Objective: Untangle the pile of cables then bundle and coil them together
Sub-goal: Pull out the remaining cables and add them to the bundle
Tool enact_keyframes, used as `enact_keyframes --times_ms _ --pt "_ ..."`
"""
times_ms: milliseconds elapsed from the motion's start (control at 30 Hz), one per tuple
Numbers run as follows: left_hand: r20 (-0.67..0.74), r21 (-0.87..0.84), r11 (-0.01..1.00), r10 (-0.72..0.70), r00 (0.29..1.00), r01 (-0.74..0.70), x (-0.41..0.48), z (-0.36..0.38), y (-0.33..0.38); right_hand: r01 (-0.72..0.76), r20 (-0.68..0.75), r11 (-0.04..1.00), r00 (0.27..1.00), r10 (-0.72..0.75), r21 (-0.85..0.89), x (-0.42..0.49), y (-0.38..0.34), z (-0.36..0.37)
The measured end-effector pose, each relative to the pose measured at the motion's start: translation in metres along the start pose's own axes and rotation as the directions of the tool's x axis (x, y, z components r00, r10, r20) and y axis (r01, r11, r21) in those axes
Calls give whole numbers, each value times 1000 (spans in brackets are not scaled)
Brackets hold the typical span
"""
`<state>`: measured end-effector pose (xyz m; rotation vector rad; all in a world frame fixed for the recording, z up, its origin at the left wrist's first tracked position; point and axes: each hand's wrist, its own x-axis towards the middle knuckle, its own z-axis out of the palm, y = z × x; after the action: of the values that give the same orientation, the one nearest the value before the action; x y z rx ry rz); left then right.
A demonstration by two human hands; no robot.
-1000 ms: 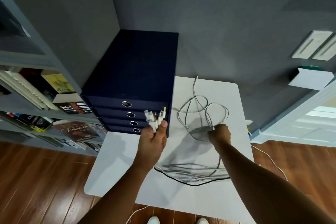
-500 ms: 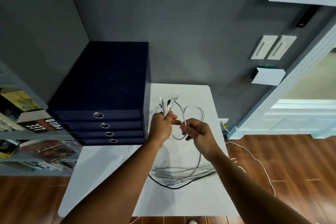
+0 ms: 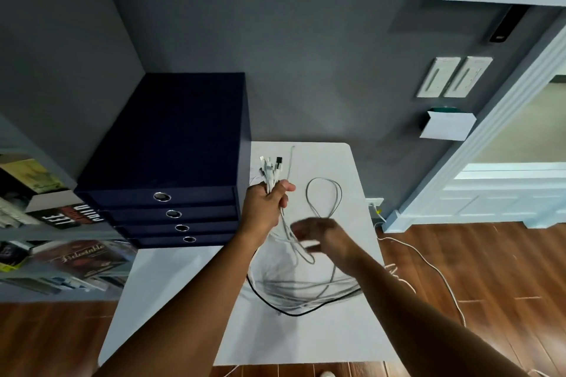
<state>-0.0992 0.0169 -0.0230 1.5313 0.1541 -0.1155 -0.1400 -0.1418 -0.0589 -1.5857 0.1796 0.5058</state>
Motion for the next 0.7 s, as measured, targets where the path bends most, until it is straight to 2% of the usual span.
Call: enact_keyframes --times_ms 67,167,267,400,500,567,700 --pt "81 38 999 2 997 -5 -7 -3 -2 37 -70 980 997 -24 194 12 -23 0" --pt "182 63 998 -32 983 20 -17 -8 -10 76 -140 869 990 -7 489 25 -59 6" --pt "203 105 994 -61 977 40 -24 -12 -16 167 -243 841 969 -43 515 29 -79 13" --pt "115 123 991 -72 991 58 -23 -12 -17 235 -369 910 924 -100 341 28 -76 22" --pt "34 58 997 -58 998 56 -19 -14 -13 284 -366 945 907 -209 163 19 -70 24" --pt "13 6 998 -64 998 64 -16 -15 -9 306 -333 952 898 -289 -1 10 -63 26" --pt "68 -71 995 -65 996 69 -12 -9 0 296 -157 903 921 -356 -311 -5 -42 31"
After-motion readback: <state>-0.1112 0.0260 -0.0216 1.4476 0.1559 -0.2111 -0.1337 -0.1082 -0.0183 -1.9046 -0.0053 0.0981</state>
